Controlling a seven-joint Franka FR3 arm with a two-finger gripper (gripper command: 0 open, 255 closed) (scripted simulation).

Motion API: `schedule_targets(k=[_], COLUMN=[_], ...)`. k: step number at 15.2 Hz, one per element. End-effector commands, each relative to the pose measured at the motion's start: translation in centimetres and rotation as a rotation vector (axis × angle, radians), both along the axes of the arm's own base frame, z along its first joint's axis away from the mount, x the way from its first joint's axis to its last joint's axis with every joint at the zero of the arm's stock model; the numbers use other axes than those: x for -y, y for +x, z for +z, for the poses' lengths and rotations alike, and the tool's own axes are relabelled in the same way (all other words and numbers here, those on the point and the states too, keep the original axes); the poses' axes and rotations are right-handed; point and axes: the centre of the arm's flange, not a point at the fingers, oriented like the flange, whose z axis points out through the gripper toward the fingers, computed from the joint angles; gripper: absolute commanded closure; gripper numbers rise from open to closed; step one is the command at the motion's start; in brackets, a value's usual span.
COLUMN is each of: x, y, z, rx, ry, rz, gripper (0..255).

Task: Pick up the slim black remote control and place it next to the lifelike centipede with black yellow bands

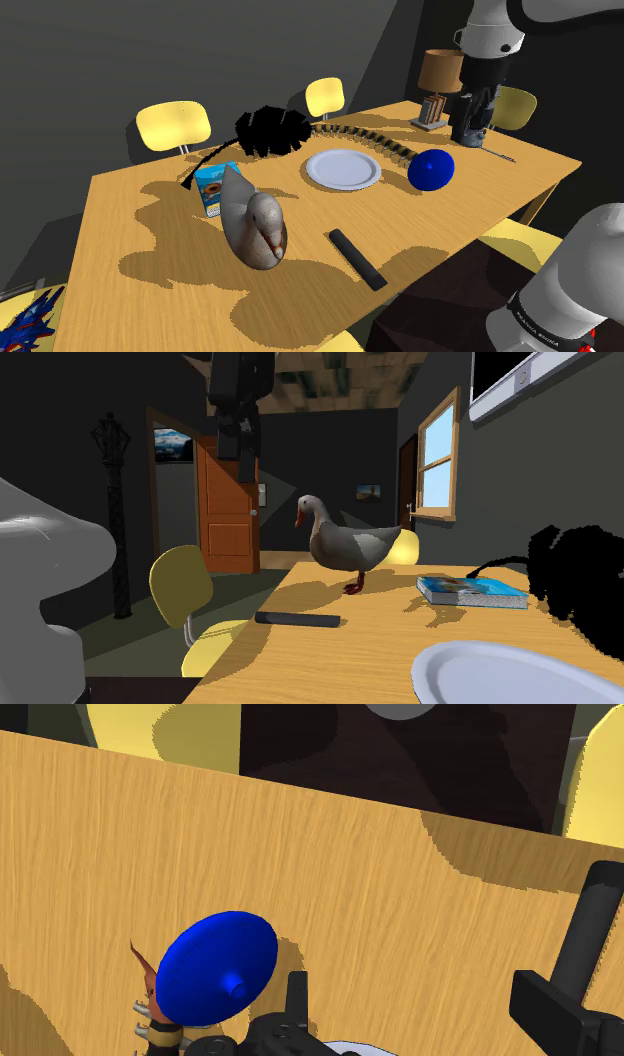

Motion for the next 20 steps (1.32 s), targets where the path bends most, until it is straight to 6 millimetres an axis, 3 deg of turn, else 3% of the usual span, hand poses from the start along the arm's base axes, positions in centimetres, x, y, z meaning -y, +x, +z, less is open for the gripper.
schedule_targets(k=[1, 20], x=[0.0, -14.3], y=[0.0, 1.3], z=[0.0, -18.1], rx=[0.000, 0.031], ry=[0.000, 0.167], rz=[0.000, -0.184], gripper=[0, 0])
